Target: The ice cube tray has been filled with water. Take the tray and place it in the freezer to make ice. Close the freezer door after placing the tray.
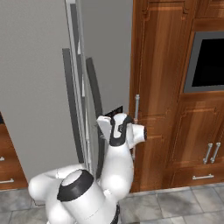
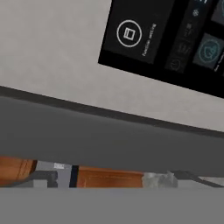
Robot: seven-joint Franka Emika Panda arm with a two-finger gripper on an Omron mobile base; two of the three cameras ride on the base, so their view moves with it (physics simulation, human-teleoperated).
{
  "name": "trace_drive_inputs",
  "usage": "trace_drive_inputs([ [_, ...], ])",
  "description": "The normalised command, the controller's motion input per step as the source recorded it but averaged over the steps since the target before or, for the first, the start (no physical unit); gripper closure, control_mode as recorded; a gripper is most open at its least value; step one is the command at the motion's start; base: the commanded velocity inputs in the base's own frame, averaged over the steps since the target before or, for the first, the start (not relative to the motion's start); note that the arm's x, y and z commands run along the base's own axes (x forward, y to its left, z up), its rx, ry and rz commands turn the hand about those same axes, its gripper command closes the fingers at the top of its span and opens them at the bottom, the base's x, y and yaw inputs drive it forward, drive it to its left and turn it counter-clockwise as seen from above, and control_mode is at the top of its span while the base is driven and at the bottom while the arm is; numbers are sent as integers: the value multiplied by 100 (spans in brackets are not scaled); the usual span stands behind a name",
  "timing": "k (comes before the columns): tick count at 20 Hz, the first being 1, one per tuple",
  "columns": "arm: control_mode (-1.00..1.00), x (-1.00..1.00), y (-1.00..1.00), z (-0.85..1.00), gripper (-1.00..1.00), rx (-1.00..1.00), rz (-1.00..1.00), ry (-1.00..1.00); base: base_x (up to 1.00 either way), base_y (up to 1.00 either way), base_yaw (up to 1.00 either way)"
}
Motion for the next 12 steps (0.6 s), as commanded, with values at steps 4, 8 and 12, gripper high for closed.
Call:
trace_drive_inputs([
  [4,-100,39,100,0,-100,-10,0,-11,0,0,0],
  [8,-100,60,100,0,-100,-10,0,-10,0,0,0],
  [12,-100,93,96,0,-100,-5,0,-10,0,0,0],
])
